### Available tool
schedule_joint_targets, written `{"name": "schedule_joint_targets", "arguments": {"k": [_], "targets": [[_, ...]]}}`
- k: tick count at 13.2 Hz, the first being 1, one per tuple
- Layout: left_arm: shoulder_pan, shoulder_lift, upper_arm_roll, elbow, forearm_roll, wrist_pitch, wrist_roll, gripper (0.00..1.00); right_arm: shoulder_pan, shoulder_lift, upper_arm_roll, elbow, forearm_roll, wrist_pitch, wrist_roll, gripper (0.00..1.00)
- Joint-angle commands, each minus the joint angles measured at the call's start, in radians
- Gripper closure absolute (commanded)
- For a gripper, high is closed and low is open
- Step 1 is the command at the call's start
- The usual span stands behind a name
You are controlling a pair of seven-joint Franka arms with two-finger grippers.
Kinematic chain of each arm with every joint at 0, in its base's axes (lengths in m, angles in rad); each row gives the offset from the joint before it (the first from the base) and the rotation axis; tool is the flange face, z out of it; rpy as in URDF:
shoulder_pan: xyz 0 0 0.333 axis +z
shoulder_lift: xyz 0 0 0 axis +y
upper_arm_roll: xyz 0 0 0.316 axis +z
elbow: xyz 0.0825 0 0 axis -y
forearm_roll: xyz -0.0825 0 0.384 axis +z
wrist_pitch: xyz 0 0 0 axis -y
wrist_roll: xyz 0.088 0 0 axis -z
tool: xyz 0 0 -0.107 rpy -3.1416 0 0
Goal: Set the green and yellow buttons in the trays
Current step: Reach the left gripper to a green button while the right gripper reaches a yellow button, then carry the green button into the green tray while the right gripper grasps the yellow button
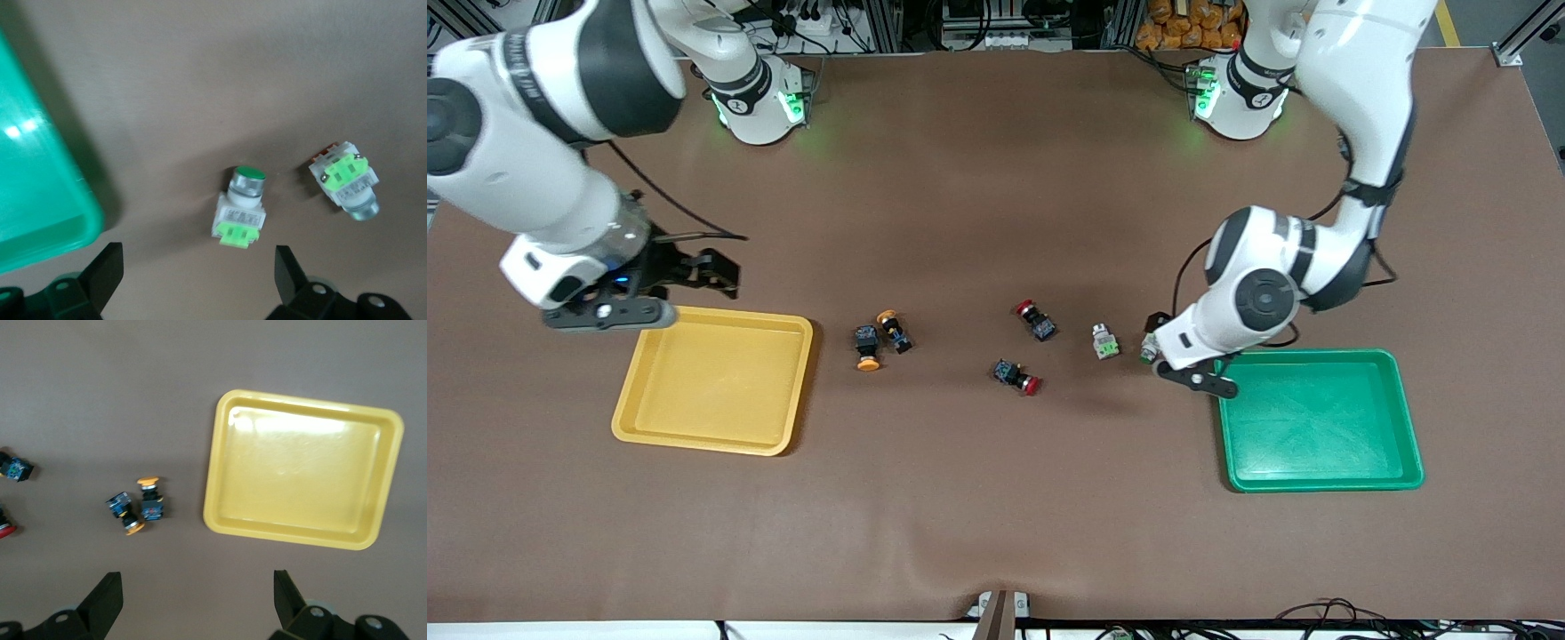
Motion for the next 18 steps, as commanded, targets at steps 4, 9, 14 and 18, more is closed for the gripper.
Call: {"name": "schedule_joint_targets", "arguments": {"k": [4, 9, 14, 18], "targets": [[-0.045, 0.032, 0.003, -0.147, 0.019, 0.26, 0.001, 0.0, 0.113, 0.089, -0.009, -0.048, 0.016, 0.114, 0.116, 0.0], [-0.05, 0.055, 0.004, -0.141, 0.027, 0.271, 0.004, 0.43, 0.135, 0.164, -0.009, -0.146, 0.017, 0.318, 0.116, 0.0], [-0.036, 0.03, 0.003, -0.141, 0.054, 0.259, -0.015, 1.0, 0.153, 0.247, -0.007, -0.151, 0.025, 0.415, 0.117, 0.0], [-0.027, -0.069, 0.009, -0.048, 0.039, 0.025, -0.028, 1.0, 0.151, 0.32, -0.009, -0.201, 0.028, 0.59, 0.116, 0.0]]}}
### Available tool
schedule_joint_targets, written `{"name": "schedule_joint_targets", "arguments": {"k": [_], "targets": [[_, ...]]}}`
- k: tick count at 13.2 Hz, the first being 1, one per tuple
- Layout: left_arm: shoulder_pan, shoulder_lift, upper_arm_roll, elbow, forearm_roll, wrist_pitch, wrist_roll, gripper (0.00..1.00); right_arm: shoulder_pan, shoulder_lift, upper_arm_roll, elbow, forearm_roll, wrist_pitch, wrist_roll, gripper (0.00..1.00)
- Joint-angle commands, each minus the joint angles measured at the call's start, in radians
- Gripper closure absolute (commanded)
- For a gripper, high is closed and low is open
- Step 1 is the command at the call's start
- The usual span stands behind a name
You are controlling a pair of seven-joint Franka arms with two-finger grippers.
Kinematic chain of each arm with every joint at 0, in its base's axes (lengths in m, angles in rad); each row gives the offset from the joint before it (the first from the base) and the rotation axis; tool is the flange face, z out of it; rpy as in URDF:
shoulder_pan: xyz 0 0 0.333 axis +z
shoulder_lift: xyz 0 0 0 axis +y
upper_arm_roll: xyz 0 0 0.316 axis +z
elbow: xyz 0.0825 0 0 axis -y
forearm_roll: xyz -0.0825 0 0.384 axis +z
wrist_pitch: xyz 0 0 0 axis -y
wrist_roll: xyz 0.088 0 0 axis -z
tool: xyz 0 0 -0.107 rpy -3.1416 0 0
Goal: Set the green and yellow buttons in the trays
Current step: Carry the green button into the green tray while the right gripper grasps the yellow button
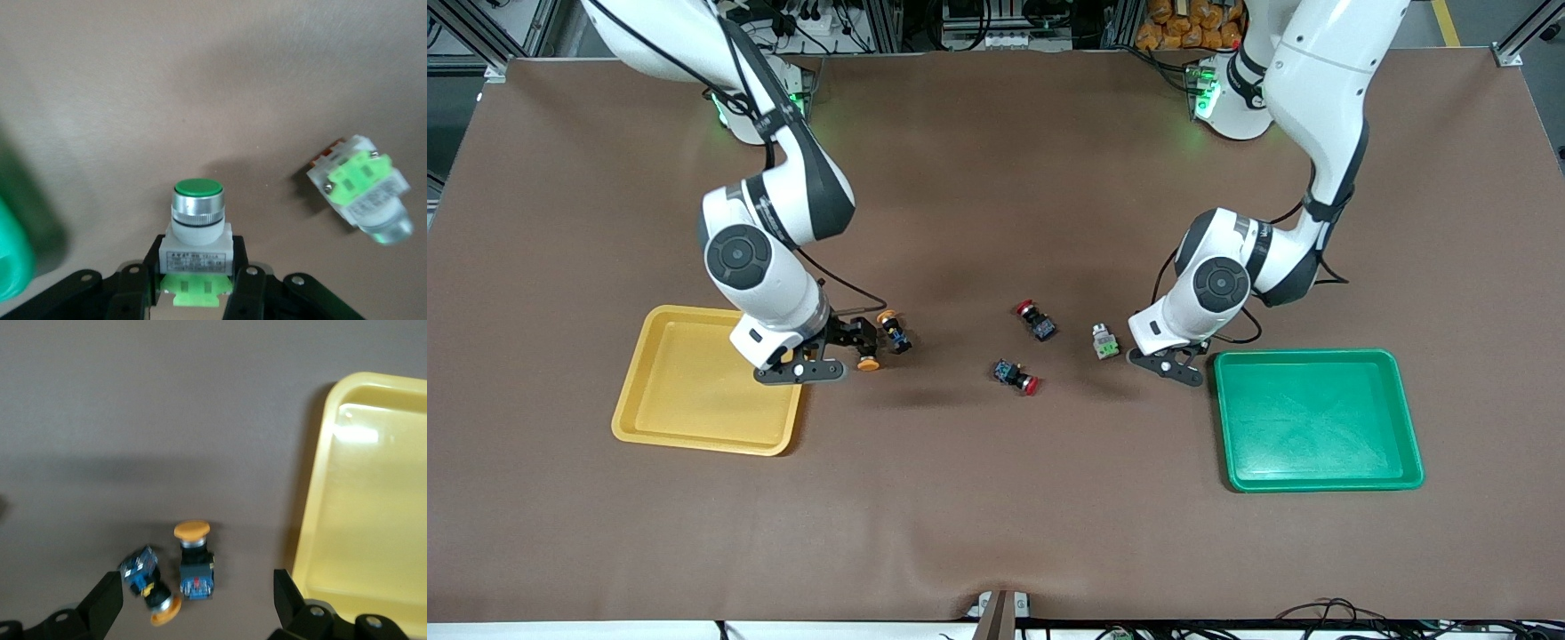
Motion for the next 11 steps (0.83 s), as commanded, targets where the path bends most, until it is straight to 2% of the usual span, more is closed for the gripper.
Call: {"name": "schedule_joint_targets", "arguments": {"k": [1, 4, 8, 9, 11], "targets": [[0.035, -0.093, 0.002, 0.064, 0.005, -0.158, -0.038, 1.0, 0.007, 0.043, -0.007, -0.017, 0.014, 0.073, 0.01, 0.0], [0.107, -0.099, 0.004, 0.137, 0.006, -0.24, -0.022, 1.0, 0.006, 0.093, -0.007, -0.017, 0.014, 0.144, 0.008, 0.0], [0.236, -0.076, 0.005, 0.151, 0.022, -0.24, 0.026, 1.0, 0.007, 0.159, -0.007, -0.017, 0.014, 0.234, -0.006, 0.0], [0.262, -0.075, 0.007, 0.156, 0.022, -0.239, 0.094, 1.0, 0.009, 0.166, -0.007, -0.015, 0.014, 0.239, -0.009, 0.0], [0.365, 0.011, 0.005, 0.212, 0.022, -0.223, 0.244, 1.0, 0.01, 0.135, -0.007, -0.031, 0.014, 0.196, 0.014, 0.0]]}}
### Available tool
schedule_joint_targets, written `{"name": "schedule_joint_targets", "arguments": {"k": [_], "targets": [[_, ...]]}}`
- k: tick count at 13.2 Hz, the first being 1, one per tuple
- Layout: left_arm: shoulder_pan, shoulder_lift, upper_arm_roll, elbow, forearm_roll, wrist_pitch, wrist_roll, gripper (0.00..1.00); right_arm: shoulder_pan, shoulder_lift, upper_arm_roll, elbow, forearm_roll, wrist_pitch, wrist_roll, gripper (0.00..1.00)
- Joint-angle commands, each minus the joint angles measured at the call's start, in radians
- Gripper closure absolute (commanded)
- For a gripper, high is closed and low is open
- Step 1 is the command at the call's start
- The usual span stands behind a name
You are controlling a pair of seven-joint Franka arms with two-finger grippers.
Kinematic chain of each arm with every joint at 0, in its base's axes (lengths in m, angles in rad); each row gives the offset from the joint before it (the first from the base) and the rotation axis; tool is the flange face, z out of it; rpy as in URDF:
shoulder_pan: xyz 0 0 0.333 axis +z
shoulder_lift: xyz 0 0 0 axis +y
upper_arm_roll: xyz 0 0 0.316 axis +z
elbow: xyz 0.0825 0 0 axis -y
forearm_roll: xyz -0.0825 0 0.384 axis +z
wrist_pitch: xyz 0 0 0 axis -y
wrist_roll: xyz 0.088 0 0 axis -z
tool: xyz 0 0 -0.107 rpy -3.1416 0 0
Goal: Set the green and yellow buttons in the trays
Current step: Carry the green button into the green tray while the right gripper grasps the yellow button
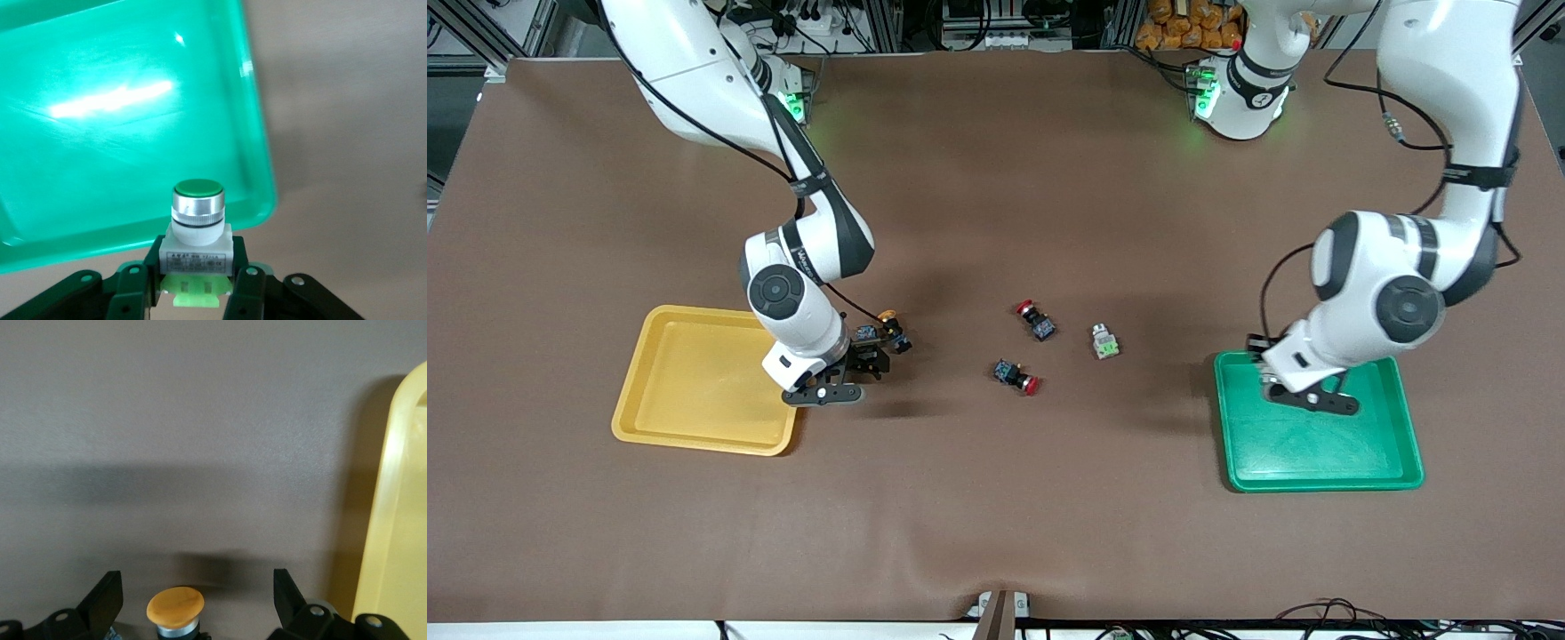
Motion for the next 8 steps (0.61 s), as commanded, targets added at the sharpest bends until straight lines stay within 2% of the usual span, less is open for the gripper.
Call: {"name": "schedule_joint_targets", "arguments": {"k": [1, 3, 6, 8], "targets": [[0.11, 0.125, -0.015, 0.098, 0.015, 0.03, 0.175, 1.0, 0.015, -0.029, -0.006, -0.046, 0.013, 0.003, 0.02, 0.0], [0.117, 0.157, -0.015, 0.105, 0.005, 0.093, 0.212, 1.0, 0.044, -0.041, -0.006, -0.142, 0.013, 0.135, 0.028, 0.0], [0.097, 0.225, -0.021, 0.104, 0.003, 0.217, 0.218, 1.0, 0.061, -0.061, -0.006, -0.176, 0.013, 0.131, 0.046, 0.0], [0.083, 0.247, -0.021, 0.098, 0.005, 0.256, 0.22, 1.0, 0.072, -0.107, -0.006, -0.222, 0.013, 0.126, 0.046, 0.0]]}}
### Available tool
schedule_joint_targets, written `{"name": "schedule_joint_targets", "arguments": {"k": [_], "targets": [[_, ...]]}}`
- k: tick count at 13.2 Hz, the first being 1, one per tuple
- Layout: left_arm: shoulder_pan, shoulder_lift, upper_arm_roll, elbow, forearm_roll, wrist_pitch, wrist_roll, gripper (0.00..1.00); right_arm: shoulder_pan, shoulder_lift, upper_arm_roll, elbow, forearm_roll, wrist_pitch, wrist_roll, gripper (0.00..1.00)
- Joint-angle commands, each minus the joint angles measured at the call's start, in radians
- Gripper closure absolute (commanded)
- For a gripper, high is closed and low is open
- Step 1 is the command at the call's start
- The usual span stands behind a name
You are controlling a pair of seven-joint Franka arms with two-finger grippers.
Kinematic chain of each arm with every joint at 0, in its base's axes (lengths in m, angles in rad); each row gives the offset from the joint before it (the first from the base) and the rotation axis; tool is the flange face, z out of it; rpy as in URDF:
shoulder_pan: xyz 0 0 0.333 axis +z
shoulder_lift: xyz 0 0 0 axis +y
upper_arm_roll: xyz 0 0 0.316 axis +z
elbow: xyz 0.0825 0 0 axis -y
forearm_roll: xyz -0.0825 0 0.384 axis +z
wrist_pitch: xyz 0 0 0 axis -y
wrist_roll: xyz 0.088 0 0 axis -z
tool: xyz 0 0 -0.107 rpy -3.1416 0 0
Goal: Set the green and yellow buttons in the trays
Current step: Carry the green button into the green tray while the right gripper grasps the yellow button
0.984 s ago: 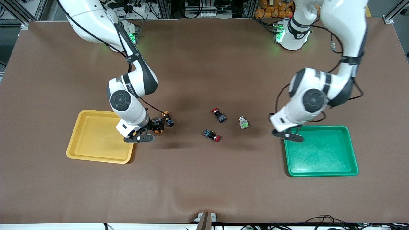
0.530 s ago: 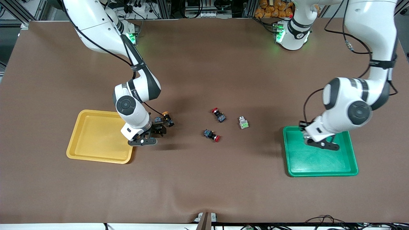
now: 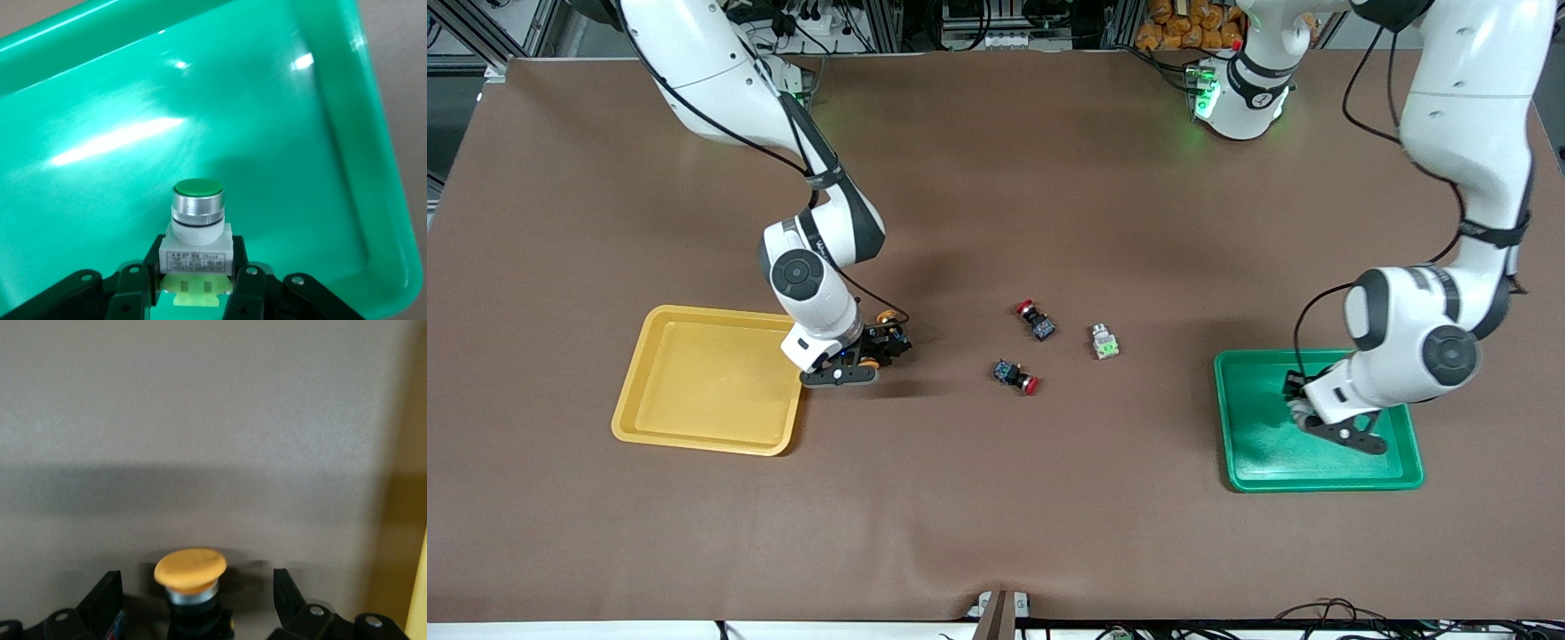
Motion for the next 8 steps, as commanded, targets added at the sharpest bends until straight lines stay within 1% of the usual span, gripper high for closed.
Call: {"name": "schedule_joint_targets", "arguments": {"k": [1, 3, 7, 8], "targets": [[-0.011, 0.03, 0.002, 0.015, 0.008, 0.04, 0.005, 1.0, 0.019, -0.107, -0.008, -0.102, 0.013, -0.009, 0.007, 0.0], [-0.008, 0.033, 0.002, 0.014, 0.014, 0.046, 0.017, 1.0, 0.016, -0.115, -0.009, -0.108, 0.013, -0.02, -0.005, 0.0], [-0.011, 0.05, 0.002, 0.006, 0.012, 0.072, 0.016, 1.0, 0.007, -0.101, -0.009, -0.117, 0.011, 0.026, -0.024, 0.0], [-0.012, 0.05, 0.002, 0.006, 0.014, 0.072, 0.016, 0.89, 0.007, -0.098, -0.009, -0.117, 0.011, 0.026, -0.024, 0.0]]}}
